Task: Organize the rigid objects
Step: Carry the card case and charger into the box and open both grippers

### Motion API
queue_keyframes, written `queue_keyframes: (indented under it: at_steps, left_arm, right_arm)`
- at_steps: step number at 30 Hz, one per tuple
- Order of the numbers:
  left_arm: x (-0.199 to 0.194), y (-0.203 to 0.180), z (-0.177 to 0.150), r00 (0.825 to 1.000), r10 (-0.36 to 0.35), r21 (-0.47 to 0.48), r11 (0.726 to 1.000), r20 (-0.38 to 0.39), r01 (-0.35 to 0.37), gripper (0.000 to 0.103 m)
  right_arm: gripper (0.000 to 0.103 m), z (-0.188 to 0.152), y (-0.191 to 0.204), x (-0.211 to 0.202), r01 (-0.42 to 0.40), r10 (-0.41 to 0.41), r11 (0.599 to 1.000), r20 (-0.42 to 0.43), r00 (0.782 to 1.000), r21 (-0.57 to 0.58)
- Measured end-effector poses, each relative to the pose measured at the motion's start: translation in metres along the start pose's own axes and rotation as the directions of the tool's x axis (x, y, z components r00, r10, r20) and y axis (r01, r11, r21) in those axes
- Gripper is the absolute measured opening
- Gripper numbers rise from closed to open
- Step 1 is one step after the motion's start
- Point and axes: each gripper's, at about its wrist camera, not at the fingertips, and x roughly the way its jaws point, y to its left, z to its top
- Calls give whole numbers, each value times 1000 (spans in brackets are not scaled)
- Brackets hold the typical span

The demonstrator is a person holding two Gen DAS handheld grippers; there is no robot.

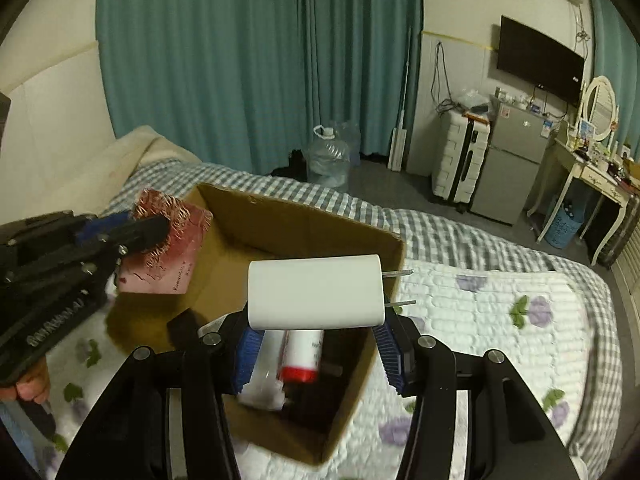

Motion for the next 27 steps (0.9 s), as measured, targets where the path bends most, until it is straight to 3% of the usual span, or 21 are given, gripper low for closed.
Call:
queue_keyframes:
  at_steps: [4, 8, 10, 11, 18, 22, 27]
  left_arm:
    - [29, -1, -11, 1000, 13, 25, 1000, -11, -13, 10]
    - [45, 4, -16, 1000, -11, 5, 1000, -27, 11, 19]
    - [44, 7, -16, 1000, -7, 1, 1000, -2, 7, 52]
    - [42, 10, -15, 1000, -5, -3, 1000, 15, 5, 57]
    - [9, 21, -4, 995, 25, -30, 999, 93, -22, 57]
    - [-18, 22, 6, 987, 93, -28, 996, 133, -90, 65]
    - [-67, 22, 17, 975, 135, -37, 991, 179, -131, 68]
  right_arm:
    - [50, 0, -4, 29, -4, 4, 1000, -17, 1000, -5]
    - [50, -1, -8, 45, -16, 16, 1000, -18, 1000, 5]
    - [50, -1, -8, 49, -16, 16, 1000, -17, 1000, 8]
    - [50, -1, -8, 50, -15, 15, 1000, -20, 1000, 6]
    - [51, 12, 2, 57, -11, 11, 1000, -19, 1000, 11]
    - [74, 28, 11, 47, 18, -18, 1000, 1, 1000, 17]
    - [82, 42, 24, -12, 62, -62, 998, 88, 994, 4]
